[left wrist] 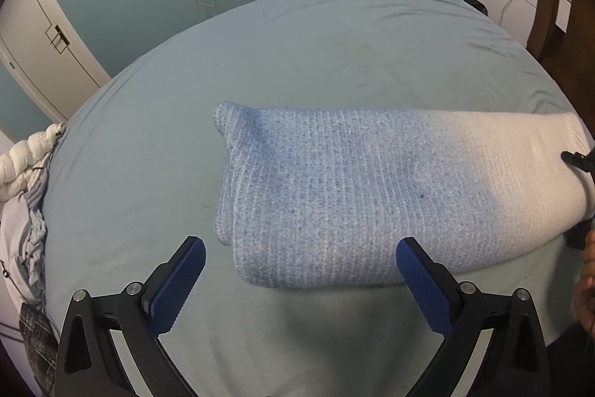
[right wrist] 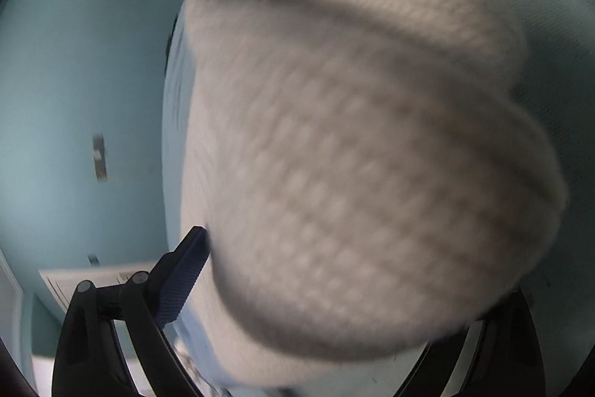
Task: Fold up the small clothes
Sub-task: 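Grasp the white end of the folded sweater with the right gripper and lift it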
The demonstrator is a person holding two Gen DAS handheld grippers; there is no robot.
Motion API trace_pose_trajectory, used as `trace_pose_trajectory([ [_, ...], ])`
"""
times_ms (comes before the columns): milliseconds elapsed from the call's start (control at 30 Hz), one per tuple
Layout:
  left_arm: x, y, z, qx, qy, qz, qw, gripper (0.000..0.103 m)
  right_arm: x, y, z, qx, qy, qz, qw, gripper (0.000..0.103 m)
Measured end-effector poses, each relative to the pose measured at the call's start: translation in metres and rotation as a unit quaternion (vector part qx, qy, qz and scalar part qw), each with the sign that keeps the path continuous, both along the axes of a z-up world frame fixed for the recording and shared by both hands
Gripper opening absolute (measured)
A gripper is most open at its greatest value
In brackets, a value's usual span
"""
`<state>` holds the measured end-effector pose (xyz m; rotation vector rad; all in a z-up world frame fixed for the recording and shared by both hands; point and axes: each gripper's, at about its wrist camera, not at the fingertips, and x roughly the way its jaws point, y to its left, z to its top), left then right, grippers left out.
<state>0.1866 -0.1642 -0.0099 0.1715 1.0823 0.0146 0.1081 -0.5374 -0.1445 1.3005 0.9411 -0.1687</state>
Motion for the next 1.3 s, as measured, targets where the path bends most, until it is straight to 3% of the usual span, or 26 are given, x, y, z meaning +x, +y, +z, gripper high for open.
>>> trace_pose_trajectory([
  [133, 0.002, 0.008, -0.003, -0.02, 0.011, 0.006, 0.9997, 0.103, -0.006, 0.005, 0.026, -0.072, -0.001, 0.01, 0.997, 0.054],
  [267, 0.003, 0.014, -0.005, -0.037, 0.015, 0.012, 0.9991, 0.103, -0.01, 0.018, 0.074, -0.166, -0.038, 0.028, 0.985, 0.045],
  [367, 0.0, 0.007, -0.005, -0.009, 0.004, 0.007, 0.9999, 0.103, -0.023, 0.04, 0.124, -0.266, -0.082, 0.039, 0.96, 0.044],
  [433, -0.005, 0.0, -0.001, 0.0, -0.014, -0.006, 0.9999, 0.103, -0.035, 0.051, 0.154, -0.308, -0.111, 0.055, 0.944, 0.045],
  [533, -0.014, -0.014, 0.007, -0.011, -0.037, -0.033, 0.9987, 0.103, -0.045, 0.061, 0.178, -0.338, -0.121, 0.09, 0.929, 0.045],
  [633, -0.024, -0.031, 0.015, -0.028, -0.054, -0.058, 0.9965, 0.103, -0.049, 0.057, 0.179, -0.337, -0.107, 0.11, 0.929, 0.044],
  [767, -0.032, -0.053, 0.019, -0.033, -0.068, -0.079, 0.994, 0.103, -0.045, 0.041, 0.158, -0.28, -0.067, 0.089, 0.953, 0.045],
  [900, -0.026, -0.075, 0.013, -0.032, -0.053, -0.092, 0.9938, 0.103, -0.038, 0.046, 0.143, -0.265, -0.051, 0.08, 0.96, 0.045],
  [1133, -0.01, -0.137, -0.027, 0.048, -0.04, -0.139, 0.9884, 0.103, -0.041, 0.049, 0.152, -0.29, -0.063, 0.085, 0.951, 0.044],
  [1300, -0.011, -0.171, -0.058, 0.127, -0.069, -0.169, 0.9749, 0.103, -0.031, 0.065, 0.152, -0.319, -0.071, 0.094, 0.94, 0.045],
])
